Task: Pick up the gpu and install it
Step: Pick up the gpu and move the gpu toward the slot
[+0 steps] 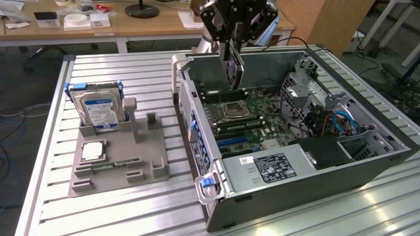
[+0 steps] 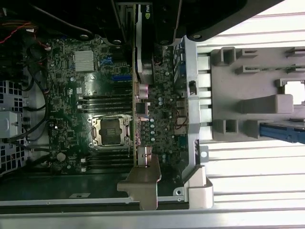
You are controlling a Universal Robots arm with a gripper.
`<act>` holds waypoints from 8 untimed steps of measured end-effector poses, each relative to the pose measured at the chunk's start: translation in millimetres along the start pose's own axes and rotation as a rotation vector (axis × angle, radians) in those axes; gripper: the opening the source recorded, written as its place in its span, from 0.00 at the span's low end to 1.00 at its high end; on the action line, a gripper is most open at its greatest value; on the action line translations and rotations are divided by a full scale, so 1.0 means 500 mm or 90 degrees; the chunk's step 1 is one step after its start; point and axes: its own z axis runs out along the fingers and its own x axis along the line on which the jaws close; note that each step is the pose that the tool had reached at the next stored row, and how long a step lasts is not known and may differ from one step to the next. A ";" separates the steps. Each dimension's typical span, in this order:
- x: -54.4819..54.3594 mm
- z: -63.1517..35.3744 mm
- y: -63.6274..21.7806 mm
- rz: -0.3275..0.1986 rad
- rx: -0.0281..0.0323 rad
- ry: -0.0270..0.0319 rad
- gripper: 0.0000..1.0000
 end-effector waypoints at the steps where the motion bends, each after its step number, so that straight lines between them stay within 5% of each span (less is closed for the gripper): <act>1: -0.002 0.000 0.000 0.000 -0.0001 0.0000 0.27; 8: -0.019 0.001 0.001 0.000 -0.0010 0.0000 0.27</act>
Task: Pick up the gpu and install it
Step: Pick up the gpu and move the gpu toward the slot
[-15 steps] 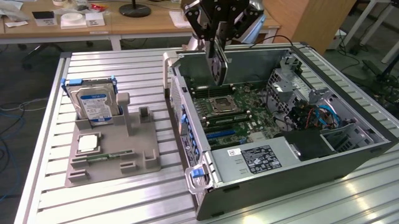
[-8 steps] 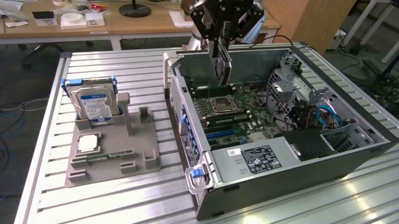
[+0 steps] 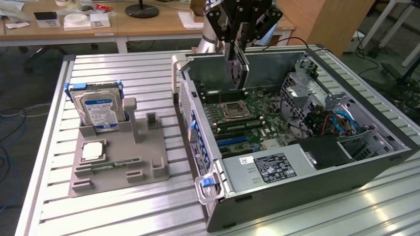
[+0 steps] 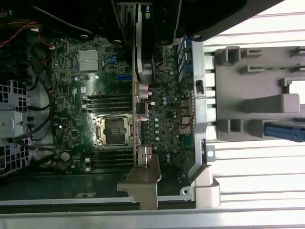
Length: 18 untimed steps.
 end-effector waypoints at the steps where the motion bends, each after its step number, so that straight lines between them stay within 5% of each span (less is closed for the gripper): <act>1: -0.003 0.000 0.000 0.000 -0.0001 0.0000 0.27; 18: -0.045 0.001 0.003 0.000 -0.0018 0.0001 0.27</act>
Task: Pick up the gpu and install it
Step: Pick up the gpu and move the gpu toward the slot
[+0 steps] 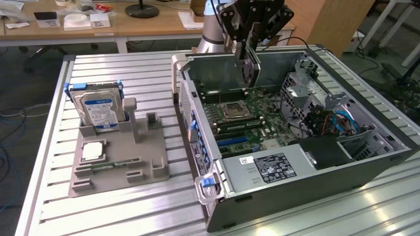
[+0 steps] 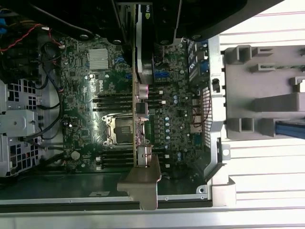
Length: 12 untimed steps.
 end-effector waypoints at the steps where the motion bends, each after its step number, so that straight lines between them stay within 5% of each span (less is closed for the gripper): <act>1: -0.002 0.000 0.000 0.000 0.0000 0.0000 0.27; 12: -0.029 0.001 0.002 0.000 -0.0011 0.0001 0.27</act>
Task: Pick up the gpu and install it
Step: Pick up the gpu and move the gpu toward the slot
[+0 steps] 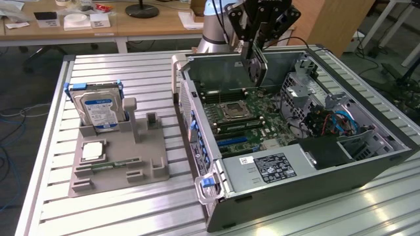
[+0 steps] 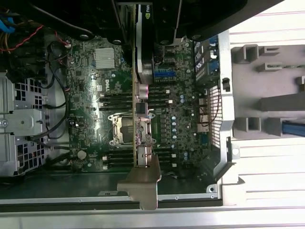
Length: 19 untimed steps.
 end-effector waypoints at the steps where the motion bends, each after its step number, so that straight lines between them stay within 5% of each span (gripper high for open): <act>1: -0.003 0.000 0.000 0.000 -0.0002 0.0000 0.27; 19: -0.062 0.002 0.005 0.000 -0.0017 0.0001 0.27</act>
